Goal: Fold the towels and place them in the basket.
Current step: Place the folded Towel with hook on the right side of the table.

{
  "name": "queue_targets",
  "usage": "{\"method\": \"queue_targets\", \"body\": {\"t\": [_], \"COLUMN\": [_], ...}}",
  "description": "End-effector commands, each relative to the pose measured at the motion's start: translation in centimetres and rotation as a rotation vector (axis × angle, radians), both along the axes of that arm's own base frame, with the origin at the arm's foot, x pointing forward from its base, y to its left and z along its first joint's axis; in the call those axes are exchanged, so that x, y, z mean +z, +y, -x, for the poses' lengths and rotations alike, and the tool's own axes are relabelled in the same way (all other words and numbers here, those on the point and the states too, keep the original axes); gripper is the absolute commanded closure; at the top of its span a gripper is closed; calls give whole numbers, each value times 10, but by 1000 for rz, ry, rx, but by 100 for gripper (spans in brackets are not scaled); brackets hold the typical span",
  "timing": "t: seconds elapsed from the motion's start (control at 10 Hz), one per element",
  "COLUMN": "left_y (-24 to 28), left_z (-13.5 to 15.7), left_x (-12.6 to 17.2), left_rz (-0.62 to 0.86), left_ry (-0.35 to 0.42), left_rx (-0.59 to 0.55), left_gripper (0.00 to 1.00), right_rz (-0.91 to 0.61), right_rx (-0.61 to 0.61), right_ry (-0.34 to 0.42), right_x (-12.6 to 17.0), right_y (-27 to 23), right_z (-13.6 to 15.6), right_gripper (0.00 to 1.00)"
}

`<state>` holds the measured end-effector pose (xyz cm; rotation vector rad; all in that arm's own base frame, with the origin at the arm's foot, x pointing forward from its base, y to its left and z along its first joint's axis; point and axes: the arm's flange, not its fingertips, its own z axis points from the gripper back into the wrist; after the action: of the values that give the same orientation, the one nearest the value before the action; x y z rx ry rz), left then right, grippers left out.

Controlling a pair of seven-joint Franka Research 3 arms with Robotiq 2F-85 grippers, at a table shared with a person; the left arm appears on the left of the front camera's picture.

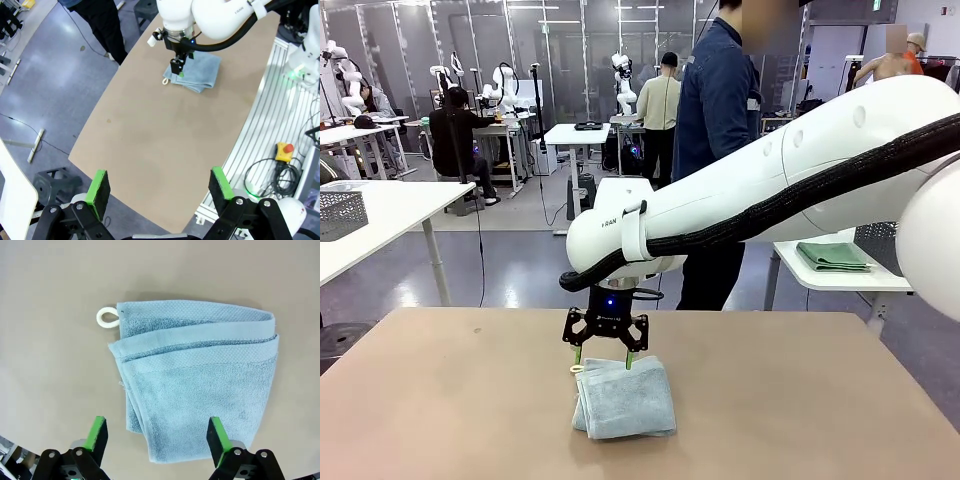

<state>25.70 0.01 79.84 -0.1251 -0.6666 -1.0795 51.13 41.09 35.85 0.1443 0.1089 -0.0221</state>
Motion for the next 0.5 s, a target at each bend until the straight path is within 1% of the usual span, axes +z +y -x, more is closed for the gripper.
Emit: {"method": "queue_targets", "body": {"t": [0.0,0.2,0.3,0.4], "left_y": [-1,-1,-1,-1], "left_z": [0,0,0,0], "left_x": [-1,-1,-1,-1], "left_rz": [-1,-1,-1,-1], "left_ry": [-4,-4,-4,-4], "left_rx": [2,2,2,2], "left_gripper": [0,0,0,0], "right_rz": [-1,0,-26,-36], "right_rx": [-15,0,-9,-50], "right_ry": [6,0,-27,-65], "right_x": [0,0,15,25], "right_y": [1,0,-22,-50], "right_z": [1,0,17,32], "right_gripper": [0,2,0,0]}}
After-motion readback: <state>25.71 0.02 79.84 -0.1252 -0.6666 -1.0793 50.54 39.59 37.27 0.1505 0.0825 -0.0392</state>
